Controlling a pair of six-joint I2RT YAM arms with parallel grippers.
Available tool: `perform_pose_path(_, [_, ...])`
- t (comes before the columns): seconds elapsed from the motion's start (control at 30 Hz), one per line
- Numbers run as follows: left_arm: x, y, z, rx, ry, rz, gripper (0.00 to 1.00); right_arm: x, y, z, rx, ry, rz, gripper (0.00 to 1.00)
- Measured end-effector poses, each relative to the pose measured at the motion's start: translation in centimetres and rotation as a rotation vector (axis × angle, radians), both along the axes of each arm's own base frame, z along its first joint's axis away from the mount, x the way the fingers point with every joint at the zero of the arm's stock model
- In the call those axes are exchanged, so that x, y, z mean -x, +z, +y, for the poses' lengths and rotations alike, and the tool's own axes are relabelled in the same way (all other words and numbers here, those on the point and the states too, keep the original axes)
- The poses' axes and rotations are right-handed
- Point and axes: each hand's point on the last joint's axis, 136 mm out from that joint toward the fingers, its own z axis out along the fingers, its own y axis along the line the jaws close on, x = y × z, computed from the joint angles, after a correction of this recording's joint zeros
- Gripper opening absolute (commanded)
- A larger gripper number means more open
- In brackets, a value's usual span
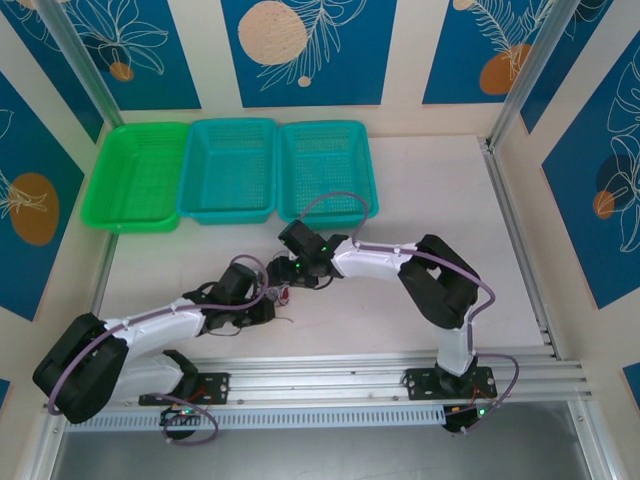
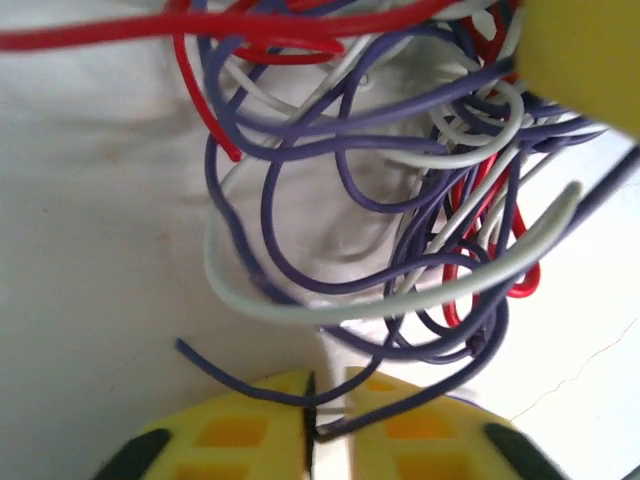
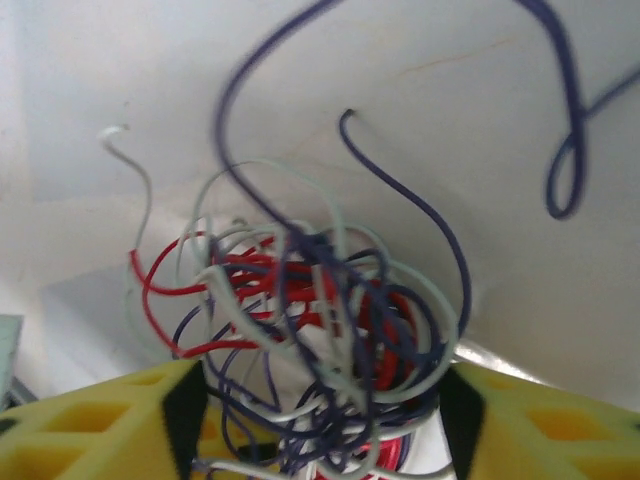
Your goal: Untangle the cables
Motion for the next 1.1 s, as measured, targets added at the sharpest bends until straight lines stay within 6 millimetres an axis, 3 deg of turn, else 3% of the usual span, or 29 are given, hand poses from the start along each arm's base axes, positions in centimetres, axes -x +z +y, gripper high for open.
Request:
perform_pose_path(0.07, [0.0, -0.1, 0.1, -0.008, 0.0, -0.005, 0.0, 0.0, -0.5, -0.3, 0.02, -0.014, 0.003, 0.43])
perform_pose_path(0.17, [-0.2, 0.1, 0.5, -0.016, 0.008, -0.025, 0.0, -0.2, -0.8, -0.9, 0.051, -0.034, -0.002, 0.27])
perform_pose_path(0.27, [-0.6, 0.7, 1.7, -0.052, 0.048, -0.074, 0.0, -0.4, -1.0, -1.7, 0.076, -0.059, -0.023, 0.24])
perform_pose_path(0.37, [-1.0, 2.5, 3.1, -0.07, 0.105, -0.146, 0.0, -0.2, -1.0, -4.4, 0.119, -0.106, -0.054, 0.24])
perform_pose_path(0.47, [-1.2, 4.2, 4.8, -0.089, 0.161, -0.209, 0.0, 0.3, -0.9, -8.9, 0.169, -0.197, -0.069, 0.24])
perform_pose_path(0.7, [-1.6, 5.7, 8.2, -0.179, 0.264, -0.228, 0.0, 0.3, -1.8, -23.5, 0.306, -0.631, 0.004, 0.25])
perform_pose_path(0.83, [-2.3, 6.1, 8.6, -0.212, 0.272, -0.214, 0.0, 1.0, -2.8, -28.7, 0.35, -0.81, 0.067, 0.3])
perform_pose_path(0.9, [-2.6, 5.9, 8.6, -0.227, 0.267, -0.205, 0.0, 1.7, -2.7, -29.7, 0.37, -0.829, 0.078, 0.39])
perform_pose_path(0.97, [-2.6, 5.5, 8.4, -0.233, 0.252, -0.189, 0.0, 1.9, -2.0, -29.2, 0.375, -0.787, 0.045, 0.49])
perform_pose_path(1.03, [-2.6, 5.2, 7.9, -0.216, 0.237, -0.175, 0.0, 1.8, -0.3, -27.8, 0.387, -0.716, -0.034, 0.6])
perform_pose_path(1.1, [-2.8, 5.2, 7.3, -0.19, 0.225, -0.173, 0.0, 1.5, 2.4, -25.1, 0.364, -0.62, -0.148, 0.65])
